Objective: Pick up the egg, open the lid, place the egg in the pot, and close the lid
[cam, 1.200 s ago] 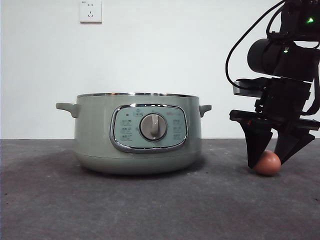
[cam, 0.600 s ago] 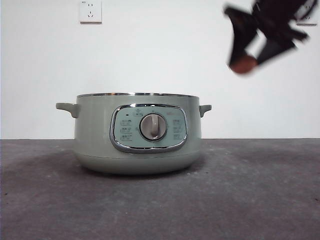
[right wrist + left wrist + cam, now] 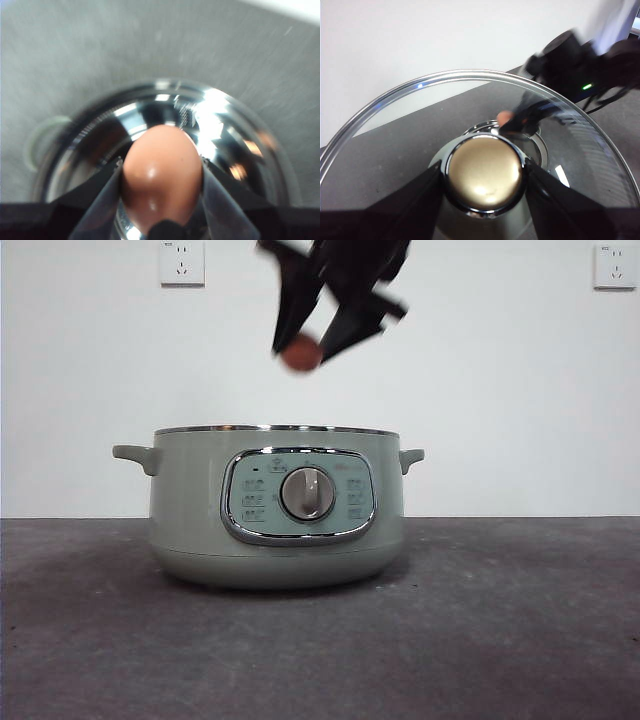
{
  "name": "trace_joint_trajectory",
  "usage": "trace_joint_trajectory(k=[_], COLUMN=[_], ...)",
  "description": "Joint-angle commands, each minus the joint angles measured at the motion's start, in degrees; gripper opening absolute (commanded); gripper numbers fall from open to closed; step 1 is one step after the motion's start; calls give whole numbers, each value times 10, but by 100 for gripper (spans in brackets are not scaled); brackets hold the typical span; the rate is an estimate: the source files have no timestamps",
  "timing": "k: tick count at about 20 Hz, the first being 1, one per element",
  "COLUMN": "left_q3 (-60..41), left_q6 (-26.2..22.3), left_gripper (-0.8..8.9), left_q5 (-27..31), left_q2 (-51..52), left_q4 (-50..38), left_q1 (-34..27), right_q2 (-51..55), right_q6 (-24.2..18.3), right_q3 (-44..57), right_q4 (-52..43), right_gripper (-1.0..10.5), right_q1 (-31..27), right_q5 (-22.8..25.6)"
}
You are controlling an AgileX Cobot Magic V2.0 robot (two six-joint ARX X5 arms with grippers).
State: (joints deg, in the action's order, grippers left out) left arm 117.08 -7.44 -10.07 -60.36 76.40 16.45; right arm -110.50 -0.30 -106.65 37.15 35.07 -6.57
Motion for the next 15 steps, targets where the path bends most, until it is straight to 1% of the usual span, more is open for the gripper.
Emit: trace_joint_trajectory(k=[1,3,7,11,15], left_q3=[7,7,7,7,7], left_q6=[2,2,2,2,2], left_gripper=[-8,-8,-8,-8,-8], left_q5=[-4,-4,-4,-4,-4], left_q2=[7,7,7,7,7], left_q4=[-10,-10,-10,-10,-10], left_q1=[-2,-2,-1,-1,-1], right_q2=[-57,-95,-143,-167,-187], right_q6=[-18,-29,-30,-49,-50], right_q3=[-36,-55,-57,-57,-57], right_q4=[16,24,36,53,70], right_gripper=[-12,-13,-13,-13,-13], right_q1=[10,16,17,17,17], right_q5=[12,18,25,47,47])
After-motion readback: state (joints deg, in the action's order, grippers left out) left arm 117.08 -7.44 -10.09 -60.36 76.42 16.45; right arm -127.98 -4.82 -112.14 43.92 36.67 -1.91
